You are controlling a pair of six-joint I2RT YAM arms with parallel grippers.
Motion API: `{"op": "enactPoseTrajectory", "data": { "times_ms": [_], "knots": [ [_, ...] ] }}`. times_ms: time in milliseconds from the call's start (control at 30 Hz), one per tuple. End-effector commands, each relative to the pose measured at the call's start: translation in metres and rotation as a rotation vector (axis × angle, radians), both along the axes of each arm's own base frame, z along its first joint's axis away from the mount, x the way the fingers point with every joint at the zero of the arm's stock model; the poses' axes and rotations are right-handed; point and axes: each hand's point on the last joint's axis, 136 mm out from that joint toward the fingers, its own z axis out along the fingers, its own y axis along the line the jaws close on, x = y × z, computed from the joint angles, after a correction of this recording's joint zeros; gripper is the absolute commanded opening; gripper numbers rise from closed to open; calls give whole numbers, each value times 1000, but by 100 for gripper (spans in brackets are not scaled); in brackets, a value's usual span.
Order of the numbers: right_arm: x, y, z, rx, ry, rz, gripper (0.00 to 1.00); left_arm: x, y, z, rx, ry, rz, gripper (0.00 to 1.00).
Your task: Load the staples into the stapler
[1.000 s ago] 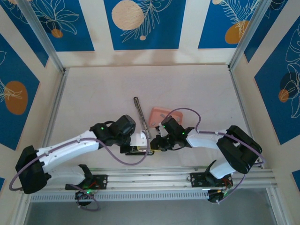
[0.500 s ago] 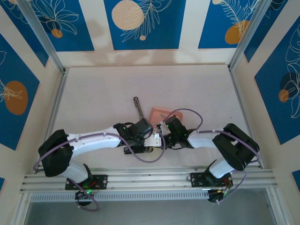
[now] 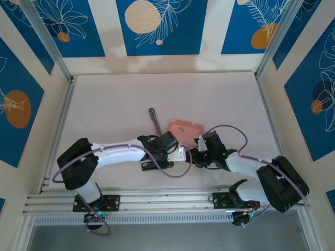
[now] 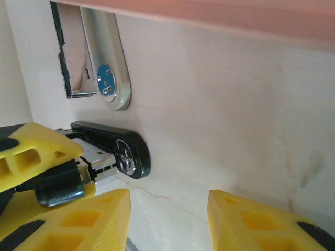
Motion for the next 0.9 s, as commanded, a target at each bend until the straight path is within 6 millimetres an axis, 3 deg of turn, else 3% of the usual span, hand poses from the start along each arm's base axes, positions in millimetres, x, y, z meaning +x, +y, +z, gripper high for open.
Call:
{"op": "enactPoseTrajectory", "data": {
  "times_ms": [0,267,433,567,667,867],
  "knots": [
    [-8,-13,-2,-43,12,-1,44,-1,-12,-10,12,38,-2,19],
    [-6,-22,9,-43,-21,-22,45,-7,-5,-38,135,93,-22,18],
    [-6,-23,10,-42,-21,-25,45,-6,-5,-35,135,84,-17,18],
    [-2,-21,19,-39,-37,-23,45,1,-10,-13,60,54,38,18],
    [2,-20,28,-52,-57,-10,45,12,-10,16,-39,32,134,18],
    [14,-18,50,-105,-122,24,46,29,14,80,-295,33,300,18]
  ]
}}
